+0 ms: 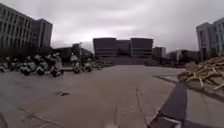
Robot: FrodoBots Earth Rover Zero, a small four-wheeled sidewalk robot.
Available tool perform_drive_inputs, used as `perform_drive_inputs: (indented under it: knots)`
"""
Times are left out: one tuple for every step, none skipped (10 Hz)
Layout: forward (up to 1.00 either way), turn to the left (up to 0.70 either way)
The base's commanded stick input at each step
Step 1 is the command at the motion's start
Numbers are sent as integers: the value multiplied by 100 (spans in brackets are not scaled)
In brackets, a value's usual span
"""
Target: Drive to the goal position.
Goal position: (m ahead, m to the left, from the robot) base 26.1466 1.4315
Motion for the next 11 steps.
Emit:
perform_drive_inputs:
  knots:
    - [70, -14]
    - [70, -14]
    - [70, -14]
    - [70, -14]
    - [70, -11]
    - [70, -3]
    - [70, -1]
    - [70, 0]
    - [70, 0]
    - [70, 0]
    - [70, 0]
